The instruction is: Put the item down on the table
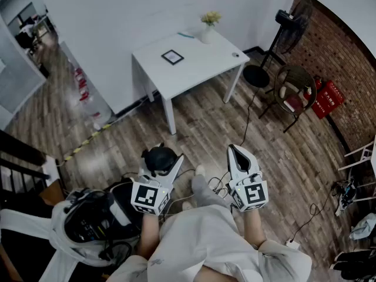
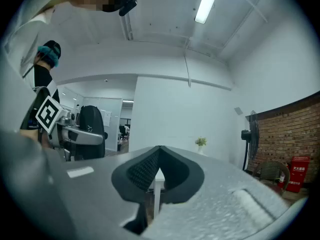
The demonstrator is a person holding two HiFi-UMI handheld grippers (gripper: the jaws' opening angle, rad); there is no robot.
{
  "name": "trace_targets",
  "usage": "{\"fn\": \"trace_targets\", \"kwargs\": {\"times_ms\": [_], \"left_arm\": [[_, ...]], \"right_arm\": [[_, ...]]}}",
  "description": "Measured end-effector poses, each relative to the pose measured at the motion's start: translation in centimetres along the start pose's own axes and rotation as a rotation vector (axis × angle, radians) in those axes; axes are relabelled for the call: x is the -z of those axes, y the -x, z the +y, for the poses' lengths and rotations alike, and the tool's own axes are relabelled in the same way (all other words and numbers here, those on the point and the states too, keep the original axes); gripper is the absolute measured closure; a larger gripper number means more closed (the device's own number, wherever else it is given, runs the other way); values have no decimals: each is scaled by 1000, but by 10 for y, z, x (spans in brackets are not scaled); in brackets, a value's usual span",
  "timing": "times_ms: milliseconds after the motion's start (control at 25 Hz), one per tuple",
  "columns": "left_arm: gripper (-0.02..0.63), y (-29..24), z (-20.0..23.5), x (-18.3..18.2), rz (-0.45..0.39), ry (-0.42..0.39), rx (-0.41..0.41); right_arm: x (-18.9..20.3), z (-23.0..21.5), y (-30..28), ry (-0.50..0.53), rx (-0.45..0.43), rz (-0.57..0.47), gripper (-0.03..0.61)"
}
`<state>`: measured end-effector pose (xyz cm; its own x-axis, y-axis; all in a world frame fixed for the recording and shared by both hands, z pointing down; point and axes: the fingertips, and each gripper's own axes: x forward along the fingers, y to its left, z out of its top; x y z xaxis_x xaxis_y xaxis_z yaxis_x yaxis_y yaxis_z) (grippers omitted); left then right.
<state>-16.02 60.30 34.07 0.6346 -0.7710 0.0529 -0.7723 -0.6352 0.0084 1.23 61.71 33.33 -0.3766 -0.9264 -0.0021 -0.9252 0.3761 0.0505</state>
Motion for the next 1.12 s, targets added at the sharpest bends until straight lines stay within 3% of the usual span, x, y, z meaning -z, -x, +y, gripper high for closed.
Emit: {"fn": "trace_targets", "kwargs": {"times_ms": [480,1120], "left_arm": [[318,-34,41,-6,-13,5,-17],[318,-186,102,-17,39,2,-18]], "right_arm": [[3,4,-63,2,-45,6,575],[3,-105,-195,-27,-73,13,575]]}}
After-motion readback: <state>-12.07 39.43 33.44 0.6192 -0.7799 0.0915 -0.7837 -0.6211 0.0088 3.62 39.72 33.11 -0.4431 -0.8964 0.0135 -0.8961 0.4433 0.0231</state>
